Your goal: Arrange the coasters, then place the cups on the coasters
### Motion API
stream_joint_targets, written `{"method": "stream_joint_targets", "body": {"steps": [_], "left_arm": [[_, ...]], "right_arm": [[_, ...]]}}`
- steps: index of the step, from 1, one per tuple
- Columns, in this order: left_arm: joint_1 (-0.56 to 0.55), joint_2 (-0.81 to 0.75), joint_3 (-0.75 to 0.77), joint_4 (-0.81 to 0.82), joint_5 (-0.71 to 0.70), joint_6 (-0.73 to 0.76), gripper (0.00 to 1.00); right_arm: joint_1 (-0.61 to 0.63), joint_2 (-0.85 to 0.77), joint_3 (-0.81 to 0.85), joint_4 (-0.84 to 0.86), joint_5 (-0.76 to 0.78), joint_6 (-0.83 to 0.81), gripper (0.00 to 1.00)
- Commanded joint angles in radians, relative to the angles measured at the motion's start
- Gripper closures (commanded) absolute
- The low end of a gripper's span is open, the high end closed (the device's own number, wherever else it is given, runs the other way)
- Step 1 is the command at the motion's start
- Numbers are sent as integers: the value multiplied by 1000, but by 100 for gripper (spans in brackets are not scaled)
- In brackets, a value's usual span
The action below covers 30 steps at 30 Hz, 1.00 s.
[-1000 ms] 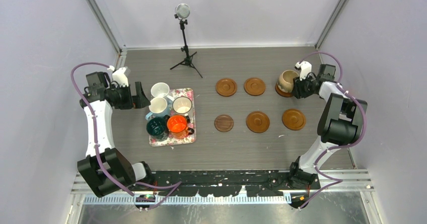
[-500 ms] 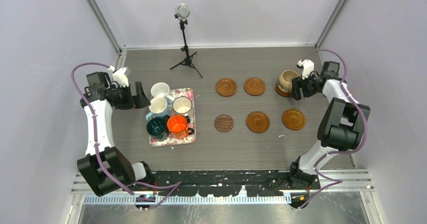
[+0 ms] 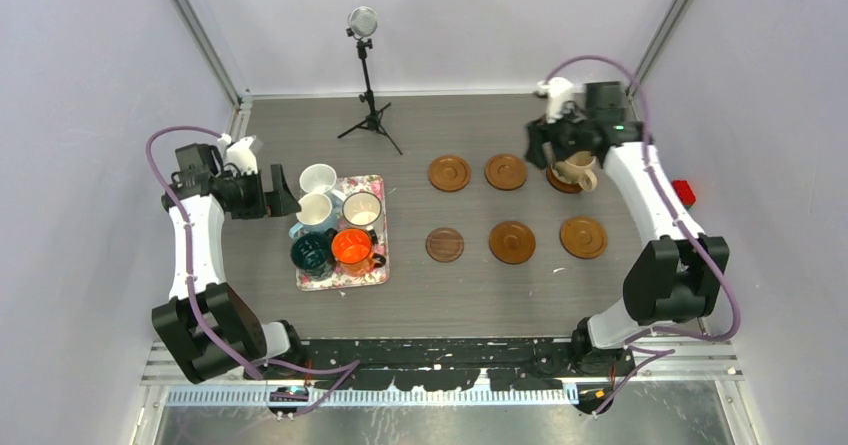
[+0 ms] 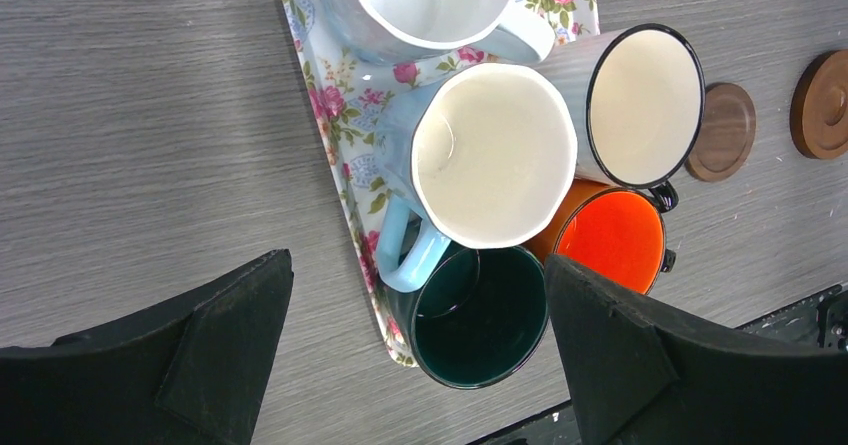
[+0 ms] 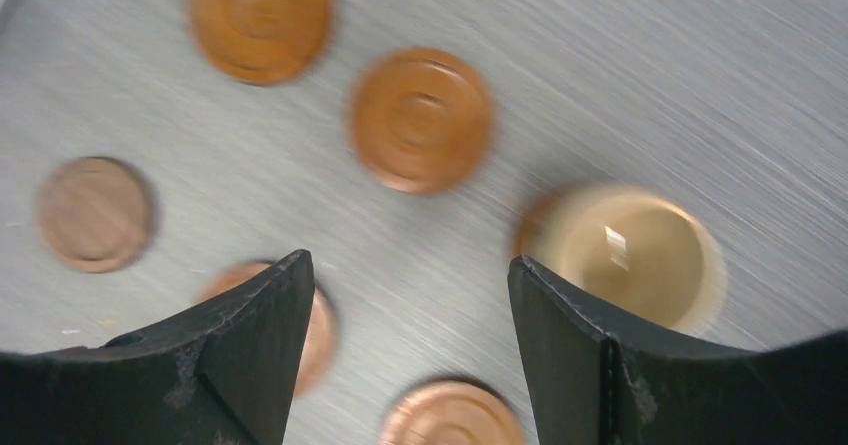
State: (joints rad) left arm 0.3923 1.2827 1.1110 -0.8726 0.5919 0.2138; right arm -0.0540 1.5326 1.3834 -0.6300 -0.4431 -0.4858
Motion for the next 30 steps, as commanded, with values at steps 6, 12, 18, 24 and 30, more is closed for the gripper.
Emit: {"method": "stream_joint_targets", "body": {"steps": [6, 12, 18, 24, 30], "left_arm": [[-1, -44, -21, 8, 1, 7, 0], [-2, -40, -23, 8, 0, 1, 0], [-3, -36, -26, 8, 1, 1, 0], [-3, -37, -29, 10, 0, -3, 0], [-2, -42, -33, 12, -1, -3, 0]], "right_arm": [[569, 78, 57, 32, 200, 328, 27], [767, 221, 114, 66, 226, 434, 31], [885, 317, 181, 108, 253, 486, 32], [954, 388, 258, 89, 278, 521, 32], [984, 448, 316, 76, 303, 546, 32]]}}
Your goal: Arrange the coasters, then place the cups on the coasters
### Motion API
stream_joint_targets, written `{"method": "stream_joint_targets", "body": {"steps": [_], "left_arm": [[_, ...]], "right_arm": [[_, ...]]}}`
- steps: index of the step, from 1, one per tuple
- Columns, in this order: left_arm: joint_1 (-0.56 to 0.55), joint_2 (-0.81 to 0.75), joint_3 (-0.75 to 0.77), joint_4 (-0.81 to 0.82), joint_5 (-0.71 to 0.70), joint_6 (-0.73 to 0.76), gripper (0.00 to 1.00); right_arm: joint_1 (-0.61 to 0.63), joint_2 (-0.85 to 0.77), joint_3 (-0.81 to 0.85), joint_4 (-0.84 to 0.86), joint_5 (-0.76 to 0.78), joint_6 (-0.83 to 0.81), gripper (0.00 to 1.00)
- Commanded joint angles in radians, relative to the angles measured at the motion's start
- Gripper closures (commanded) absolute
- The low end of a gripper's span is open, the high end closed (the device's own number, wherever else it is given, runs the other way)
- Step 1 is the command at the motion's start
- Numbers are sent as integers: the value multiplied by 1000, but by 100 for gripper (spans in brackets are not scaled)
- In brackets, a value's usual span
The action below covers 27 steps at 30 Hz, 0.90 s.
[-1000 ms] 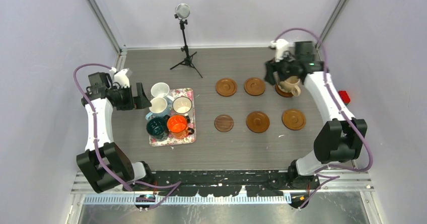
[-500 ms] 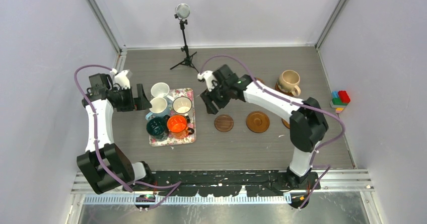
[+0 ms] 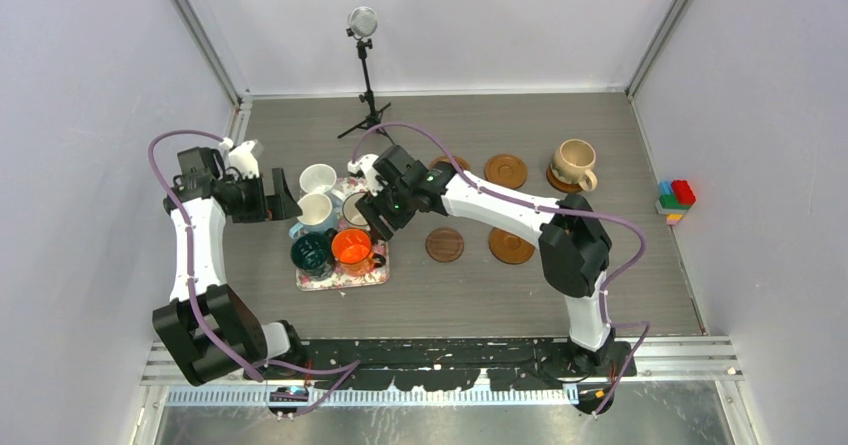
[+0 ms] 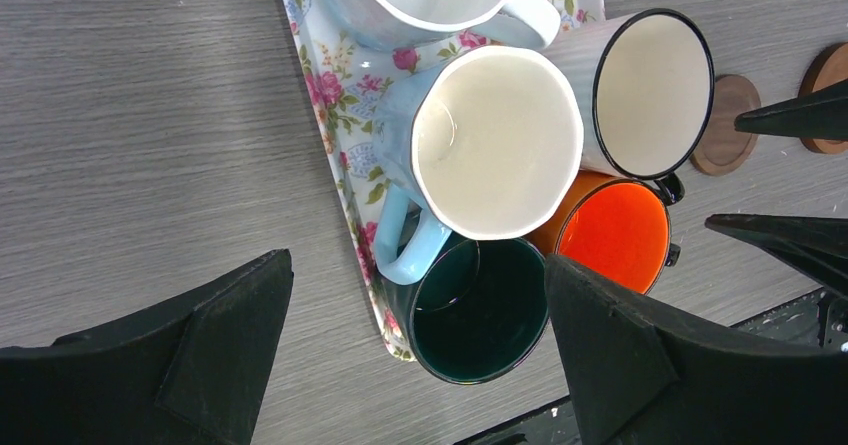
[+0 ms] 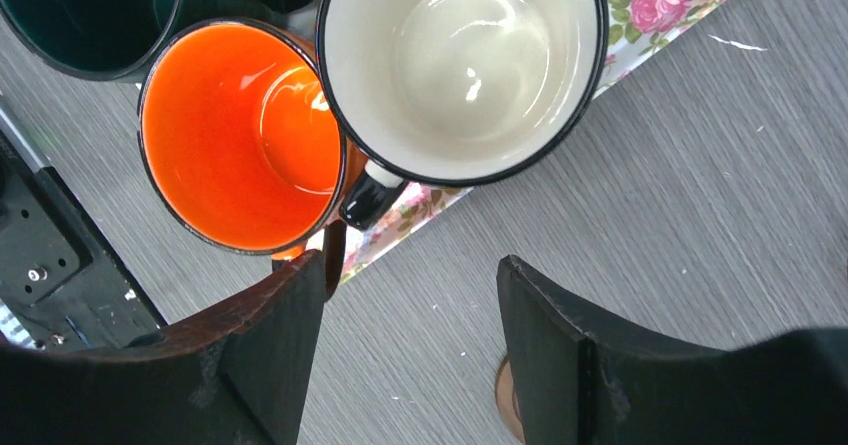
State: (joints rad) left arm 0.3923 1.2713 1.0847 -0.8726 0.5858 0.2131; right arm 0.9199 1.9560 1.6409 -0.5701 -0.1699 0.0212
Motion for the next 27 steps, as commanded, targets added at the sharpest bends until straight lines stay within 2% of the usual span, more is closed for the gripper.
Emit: {"method": "stream_joint_targets", "body": {"steps": [1, 16, 19, 27], "left_arm": [[-3, -32, -9, 12, 6, -3, 0], [-2, -24, -14, 19, 8, -1, 0], [-3, -25, -16, 18, 7, -1, 0], [-3, -22, -15, 18, 4, -2, 0]], "right_arm": [[13, 33, 65, 16, 32, 42, 32], [26, 84, 103, 1, 37, 56, 32], [25, 92, 119, -20, 112, 23, 36], [3, 95, 133, -71, 167, -7, 42]]}}
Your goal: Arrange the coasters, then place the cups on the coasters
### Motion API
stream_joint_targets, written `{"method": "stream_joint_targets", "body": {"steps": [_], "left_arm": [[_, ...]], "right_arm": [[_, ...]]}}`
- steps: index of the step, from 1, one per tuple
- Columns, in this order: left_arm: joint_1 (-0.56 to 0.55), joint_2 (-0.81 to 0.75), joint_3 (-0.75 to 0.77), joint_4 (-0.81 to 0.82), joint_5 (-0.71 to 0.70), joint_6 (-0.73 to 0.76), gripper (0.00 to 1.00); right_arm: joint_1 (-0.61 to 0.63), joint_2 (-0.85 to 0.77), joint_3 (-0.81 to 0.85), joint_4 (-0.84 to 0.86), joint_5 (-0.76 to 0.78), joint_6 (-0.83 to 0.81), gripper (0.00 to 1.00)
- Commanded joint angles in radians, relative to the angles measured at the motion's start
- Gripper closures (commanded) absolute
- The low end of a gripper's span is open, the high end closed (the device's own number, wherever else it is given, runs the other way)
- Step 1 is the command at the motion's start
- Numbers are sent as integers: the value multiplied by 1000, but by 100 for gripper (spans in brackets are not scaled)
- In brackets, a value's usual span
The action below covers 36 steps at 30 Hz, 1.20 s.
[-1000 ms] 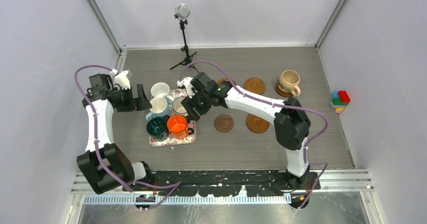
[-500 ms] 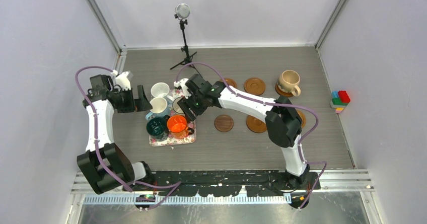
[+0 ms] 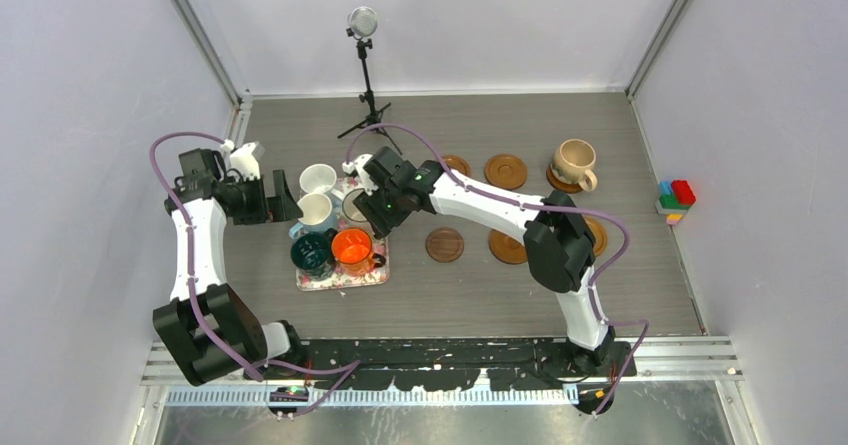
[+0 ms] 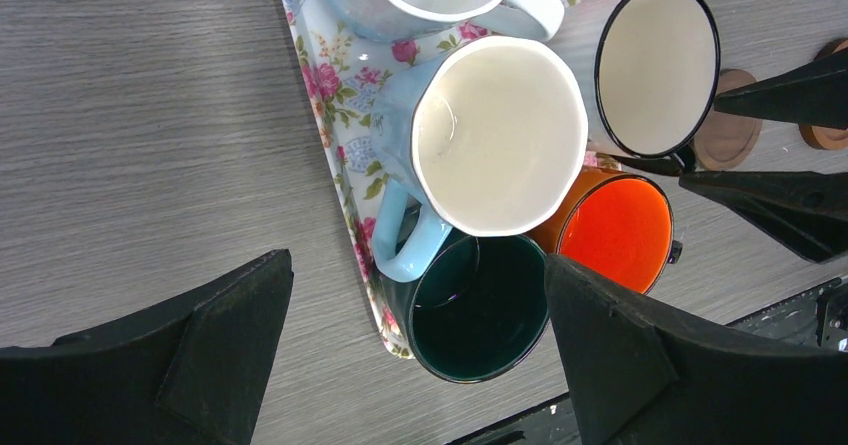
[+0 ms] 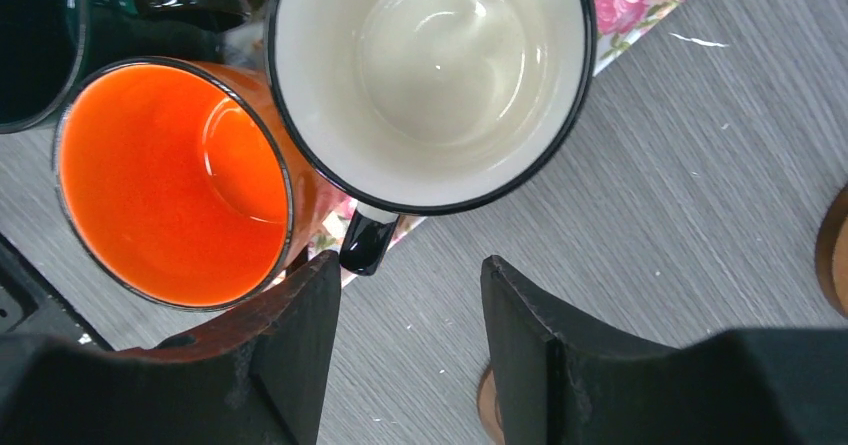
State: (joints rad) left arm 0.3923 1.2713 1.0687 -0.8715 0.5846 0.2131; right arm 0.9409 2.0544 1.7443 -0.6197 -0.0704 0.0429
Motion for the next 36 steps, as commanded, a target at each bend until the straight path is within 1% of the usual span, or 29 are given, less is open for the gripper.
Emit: {"method": "stream_joint_targets", "body": {"steps": [1, 6, 7, 11, 13, 15, 19, 24, 28, 36], "left_arm": [[-2, -23, 1, 17, 6, -2, 0], [-2, -23, 0, 19, 7, -2, 0], [-2, -23, 1, 19, 6, -2, 0], [-2, -24, -1, 19, 5, -4, 0], [-2, -24, 0, 19, 6, -4, 0], [-1, -24, 0, 20, 8, -3, 0], [-1, -21, 4, 15, 21, -9, 0], [-2, -25, 4, 13, 19, -8, 0], [-2, -30, 3, 13, 19, -9, 0], [-2, -28, -5, 19, 23, -9, 0]], "right_arm": [[-26, -7, 28, -22, 67, -29, 43], [-52, -16, 30, -22, 53, -39, 44], [-53, -18, 33, -24, 44, -62, 45], [-53, -23, 40, -35, -44, -88, 44], [-47, -21, 46, -51, -90, -111, 42], [-36, -14, 56, -68, -102, -144, 39], [-25, 12, 85, -79, -94, -183, 36], [-26, 67, 143, -103, -72, -207, 36], [-24, 96, 140, -76, -57, -199, 39], [-19, 97, 53, 59, -15, -198, 46]]}}
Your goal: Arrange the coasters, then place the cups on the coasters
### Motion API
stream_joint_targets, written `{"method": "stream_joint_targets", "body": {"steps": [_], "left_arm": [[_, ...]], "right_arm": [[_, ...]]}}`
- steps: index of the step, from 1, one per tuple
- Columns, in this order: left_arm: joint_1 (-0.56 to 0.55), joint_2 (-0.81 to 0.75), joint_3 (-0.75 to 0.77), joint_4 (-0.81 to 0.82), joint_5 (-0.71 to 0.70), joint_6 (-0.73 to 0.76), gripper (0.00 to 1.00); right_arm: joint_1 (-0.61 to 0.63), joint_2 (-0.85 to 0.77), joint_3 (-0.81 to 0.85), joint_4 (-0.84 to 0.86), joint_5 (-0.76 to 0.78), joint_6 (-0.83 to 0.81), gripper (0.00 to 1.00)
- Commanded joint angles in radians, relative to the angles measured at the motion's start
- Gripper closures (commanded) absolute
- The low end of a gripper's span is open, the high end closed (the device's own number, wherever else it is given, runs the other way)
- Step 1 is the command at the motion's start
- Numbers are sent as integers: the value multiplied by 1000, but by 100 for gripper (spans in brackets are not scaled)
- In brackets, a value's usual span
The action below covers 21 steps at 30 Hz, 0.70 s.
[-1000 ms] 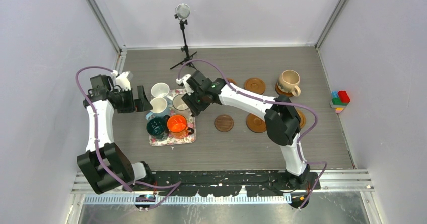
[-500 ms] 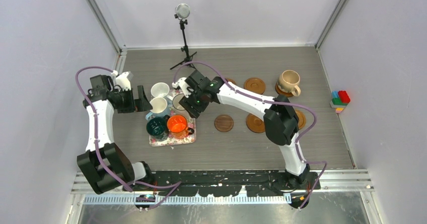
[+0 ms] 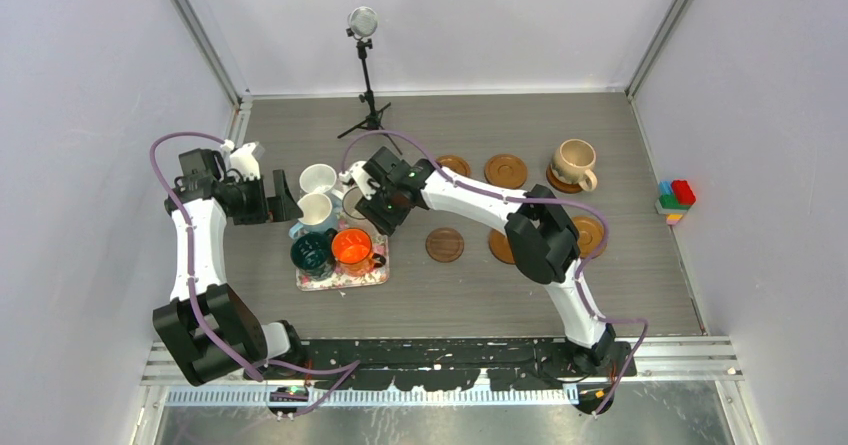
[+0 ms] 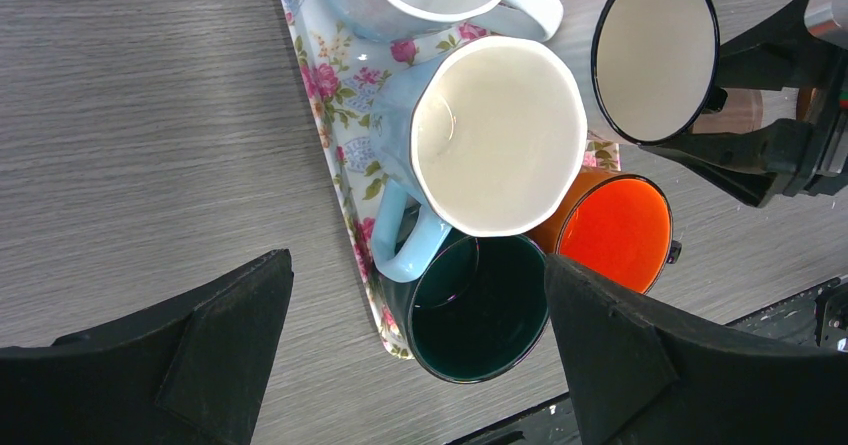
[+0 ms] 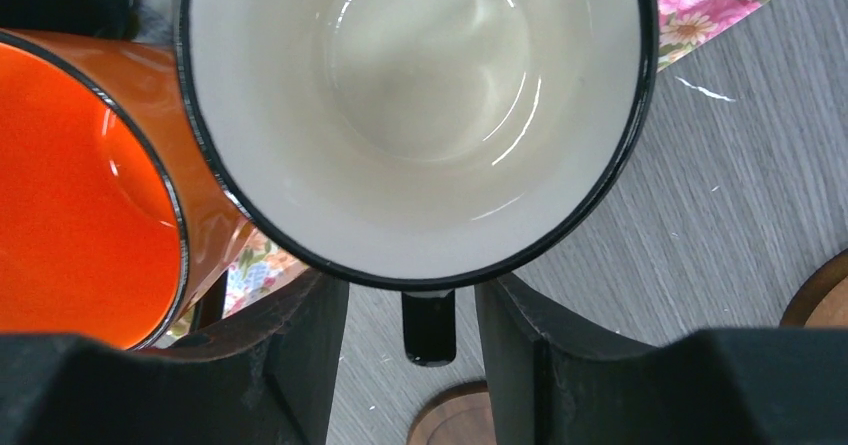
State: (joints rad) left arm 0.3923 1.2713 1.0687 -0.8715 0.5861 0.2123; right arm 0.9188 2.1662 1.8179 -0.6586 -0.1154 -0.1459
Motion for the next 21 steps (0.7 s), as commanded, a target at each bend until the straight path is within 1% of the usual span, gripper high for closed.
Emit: {"method": "stream_joint_targets", "body": {"steps": [1, 6, 9, 11, 17, 18, 21], "left_arm": [[-2, -27, -6, 18, 20, -9, 0], [-2, -24, -9, 23, 23, -10, 0], [-1, -28, -9, 23, 21, -10, 0], [-2, -31, -11, 24, 21, -10, 0], [-2, -35, -11, 26, 21, -13, 0], [-2, -35, -11, 27, 21, -13, 0], [-2, -35, -14, 29, 22, -13, 0]], "right_arm": [[3, -17, -29, 111, 34, -7, 47], [3, -27, -48, 159, 19, -3, 51], [3, -41, -65, 185, 4, -14, 57], [3, -52, -69, 187, 8, -24, 64], [1, -108, -72, 184, 2, -46, 96], [2, -122, -72, 184, 1, -45, 99], [-5, -166, -77, 194, 1, -39, 100]]}}
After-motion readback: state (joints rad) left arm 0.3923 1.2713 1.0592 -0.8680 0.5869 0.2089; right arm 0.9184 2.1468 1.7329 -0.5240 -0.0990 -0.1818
